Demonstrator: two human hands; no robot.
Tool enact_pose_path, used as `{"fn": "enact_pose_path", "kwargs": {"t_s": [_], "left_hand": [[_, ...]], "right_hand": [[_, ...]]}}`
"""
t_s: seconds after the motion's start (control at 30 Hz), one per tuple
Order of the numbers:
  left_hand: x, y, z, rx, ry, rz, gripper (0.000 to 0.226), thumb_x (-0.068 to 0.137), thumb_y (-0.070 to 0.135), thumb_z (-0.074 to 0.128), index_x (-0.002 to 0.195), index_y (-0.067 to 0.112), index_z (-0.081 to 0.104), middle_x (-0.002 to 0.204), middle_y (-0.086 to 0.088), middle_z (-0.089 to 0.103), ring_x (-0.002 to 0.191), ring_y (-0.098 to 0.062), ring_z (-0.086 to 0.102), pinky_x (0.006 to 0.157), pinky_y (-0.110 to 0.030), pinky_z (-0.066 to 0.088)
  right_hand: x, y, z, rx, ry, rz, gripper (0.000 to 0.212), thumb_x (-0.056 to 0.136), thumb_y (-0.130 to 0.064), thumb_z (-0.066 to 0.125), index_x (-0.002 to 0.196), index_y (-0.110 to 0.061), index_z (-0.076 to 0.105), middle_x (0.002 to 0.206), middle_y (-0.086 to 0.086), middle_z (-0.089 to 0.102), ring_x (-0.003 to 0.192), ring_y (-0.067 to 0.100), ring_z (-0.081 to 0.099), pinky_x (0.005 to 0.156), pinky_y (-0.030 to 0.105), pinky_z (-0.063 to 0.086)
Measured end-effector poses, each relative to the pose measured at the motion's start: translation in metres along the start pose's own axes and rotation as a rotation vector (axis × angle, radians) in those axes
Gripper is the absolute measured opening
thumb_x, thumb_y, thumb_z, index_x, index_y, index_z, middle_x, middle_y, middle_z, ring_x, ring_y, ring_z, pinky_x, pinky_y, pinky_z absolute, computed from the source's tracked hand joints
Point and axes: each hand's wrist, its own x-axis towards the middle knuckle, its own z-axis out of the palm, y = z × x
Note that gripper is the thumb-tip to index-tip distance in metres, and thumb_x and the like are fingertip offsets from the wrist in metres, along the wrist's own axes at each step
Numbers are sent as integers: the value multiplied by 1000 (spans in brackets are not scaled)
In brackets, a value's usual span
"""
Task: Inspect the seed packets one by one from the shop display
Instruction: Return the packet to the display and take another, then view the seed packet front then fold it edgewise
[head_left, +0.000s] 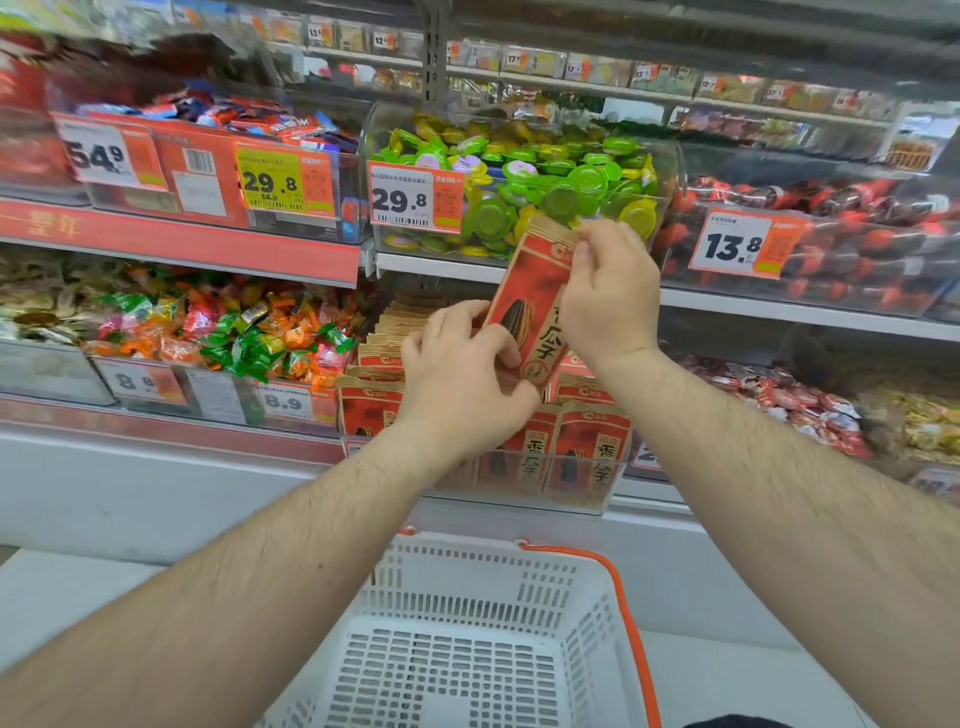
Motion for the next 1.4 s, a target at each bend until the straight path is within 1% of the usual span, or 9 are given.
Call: {"fn": "enact_pose_path", "kwargs": {"t_s": [0.27, 0.4, 0.5, 0.67, 0.8, 0.9, 1.03, 1.23, 1.4], "left_hand": [[-34, -8, -15, -359, 114, -66, 21, 68, 31, 60, 65, 30, 39, 80, 11, 52, 77, -13, 51, 75, -39, 47], [-55, -29, -16, -763, 62, -371, 38, 81, 19, 73, 82, 36, 40, 93, 1, 68, 82, -24, 70, 78, -55, 57], [-68, -47, -13, -685, -86, -370, 24, 87, 9, 73, 92, 27, 58, 86, 0, 73, 78, -14, 69, 78, -45, 60], [-96, -73, 3, -698, -191, -445, 18, 89, 2, 70, 81, 18, 68, 76, 0, 70, 61, -10, 62, 53, -23, 52], [-104, -82, 12, -823, -181, -519, 26, 87, -8, 67, 71, 11, 60, 75, 3, 67, 62, -12, 65, 63, -26, 59], [-104, -83, 9, -894, -155, -508, 25, 85, -13, 66, 72, 8, 59, 78, 0, 66, 66, -14, 66, 69, -31, 61], [-111, -83, 1, -898, -148, -419, 40, 82, -16, 67, 67, 21, 72, 83, -4, 76, 80, -27, 71, 80, -46, 59], [-117, -79, -5, -882, -103, -281, 30, 77, -18, 69, 71, 11, 67, 83, 5, 76, 88, -11, 72, 82, -31, 60], [-120, -79, -5, -893, -101, -254, 29, 73, -11, 72, 68, 17, 70, 84, 5, 76, 89, -12, 73, 87, -31, 58]], "right_hand": [[-54, -24, 0, 53, -183, -4, 24, 86, -11, 43, 90, -3, 65, 86, 9, 61, 86, 28, 56, 72, 34, 36], [-94, -27, -1, 87, -374, 35, 22, 92, -13, 44, 93, -9, 66, 89, -5, 54, 85, 13, 49, 72, 24, 31], [-121, -25, 1, 84, -471, 79, 19, 97, -9, 49, 99, -10, 67, 93, -7, 57, 89, 9, 49, 73, 22, 32], [-160, -20, 3, 209, -531, 316, 16, 95, -20, 60, 102, -34, 59, 88, -14, 61, 81, 5, 55, 69, 22, 43], [-177, -11, -1, 415, -580, 609, 12, 91, -19, 67, 94, -30, 67, 73, -14, 66, 69, 4, 60, 71, 29, 51], [-178, -13, -8, 482, -662, 604, 23, 93, -14, 65, 81, -32, 71, 55, -6, 65, 55, 8, 58, 60, 28, 51], [-179, -15, -18, 533, -664, 577, 27, 88, -11, 70, 81, -38, 74, 68, -3, 73, 67, 15, 69, 68, 30, 58], [-178, -18, -26, 665, -654, 578, 25, 84, -2, 70, 86, -26, 75, 89, -11, 77, 77, 14, 73, 69, 20, 56], [-179, -20, -27, 637, -635, 569, 25, 84, -6, 71, 82, -31, 75, 78, -8, 76, 75, 16, 73, 73, 26, 59]]}}
